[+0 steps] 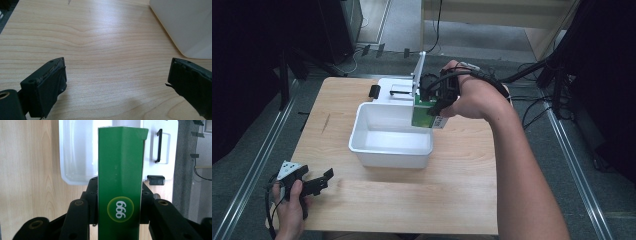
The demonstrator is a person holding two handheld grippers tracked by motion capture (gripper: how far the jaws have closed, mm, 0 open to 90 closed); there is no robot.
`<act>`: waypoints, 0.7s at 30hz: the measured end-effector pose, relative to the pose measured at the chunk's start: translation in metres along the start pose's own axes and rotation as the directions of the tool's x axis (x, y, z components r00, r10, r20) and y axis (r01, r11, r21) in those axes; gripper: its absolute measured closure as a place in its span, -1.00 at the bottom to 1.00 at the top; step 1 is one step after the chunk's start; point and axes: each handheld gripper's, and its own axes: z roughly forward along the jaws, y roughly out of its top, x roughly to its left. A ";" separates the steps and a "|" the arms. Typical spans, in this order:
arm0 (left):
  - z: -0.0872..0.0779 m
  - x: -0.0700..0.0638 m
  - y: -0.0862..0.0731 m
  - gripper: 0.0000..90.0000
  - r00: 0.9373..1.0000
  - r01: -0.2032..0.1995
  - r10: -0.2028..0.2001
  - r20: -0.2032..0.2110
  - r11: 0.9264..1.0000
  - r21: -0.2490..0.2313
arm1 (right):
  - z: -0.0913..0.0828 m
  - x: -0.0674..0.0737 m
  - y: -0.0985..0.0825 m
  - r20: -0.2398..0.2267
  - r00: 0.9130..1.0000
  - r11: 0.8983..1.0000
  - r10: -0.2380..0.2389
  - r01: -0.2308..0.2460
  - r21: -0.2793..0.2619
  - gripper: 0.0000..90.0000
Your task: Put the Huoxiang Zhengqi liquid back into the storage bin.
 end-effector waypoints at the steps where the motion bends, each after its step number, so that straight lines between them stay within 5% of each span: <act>1: 0.000 0.000 0.000 -0.93 1.000 0.000 0.000 0.000 1.000 0.000 | 0.001 0.000 0.002 -0.002 1.000 1.000 0.002 -0.002 -0.005 0.44; 11: 0.000 0.000 0.000 -0.93 1.000 0.000 0.000 0.002 1.000 -0.003 | 0.020 -0.004 0.027 -0.024 0.999 1.000 0.022 -0.022 -0.018 0.43; 21: 0.000 0.000 0.000 -0.93 1.000 0.001 -0.001 0.004 1.000 -0.003 | 0.040 -0.006 0.029 -0.043 0.999 1.000 0.029 -0.029 0.009 0.43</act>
